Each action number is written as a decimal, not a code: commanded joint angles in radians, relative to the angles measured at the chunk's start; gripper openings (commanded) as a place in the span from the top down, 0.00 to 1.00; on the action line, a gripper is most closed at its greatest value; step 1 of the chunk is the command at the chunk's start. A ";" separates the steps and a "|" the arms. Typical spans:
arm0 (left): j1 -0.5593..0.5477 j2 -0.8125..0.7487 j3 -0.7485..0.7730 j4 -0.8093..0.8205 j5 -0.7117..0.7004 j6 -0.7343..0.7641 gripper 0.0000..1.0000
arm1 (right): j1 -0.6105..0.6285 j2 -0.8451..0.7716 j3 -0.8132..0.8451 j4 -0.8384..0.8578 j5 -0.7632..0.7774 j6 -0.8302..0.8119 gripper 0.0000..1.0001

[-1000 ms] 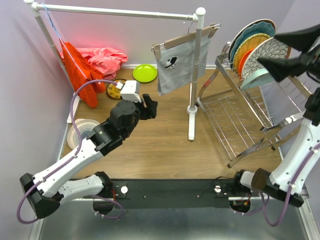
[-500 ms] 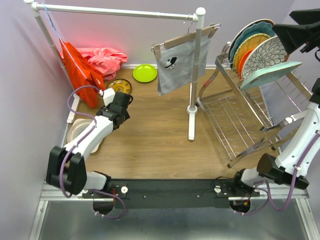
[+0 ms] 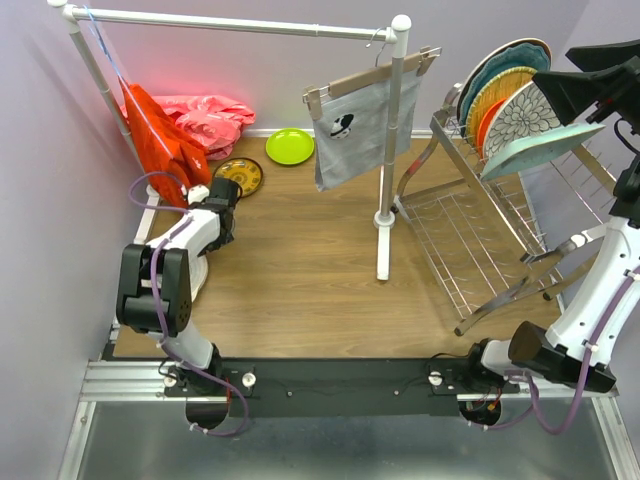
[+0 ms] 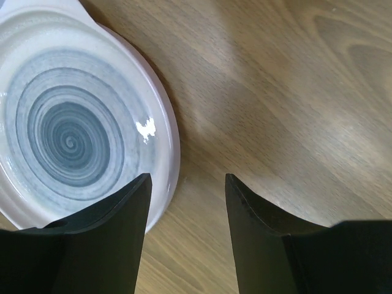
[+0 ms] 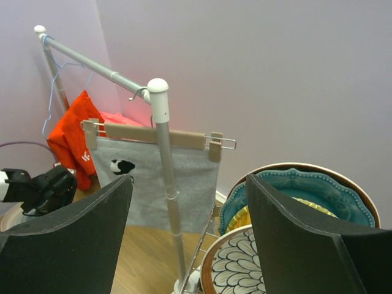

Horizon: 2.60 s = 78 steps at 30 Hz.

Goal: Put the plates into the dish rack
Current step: Grab a plate with the left arm

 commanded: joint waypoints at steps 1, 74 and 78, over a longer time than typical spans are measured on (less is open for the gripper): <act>0.027 0.042 0.033 -0.003 -0.012 0.022 0.40 | -0.005 -0.036 -0.040 -0.027 -0.020 -0.048 0.17; -0.420 -0.439 -0.372 0.557 0.691 -0.008 0.39 | -0.007 -0.110 -0.178 -0.183 -0.079 -0.211 0.15; -0.239 -0.432 -0.437 0.578 0.832 0.057 0.34 | -0.005 -0.111 -0.184 -0.195 -0.069 -0.214 0.15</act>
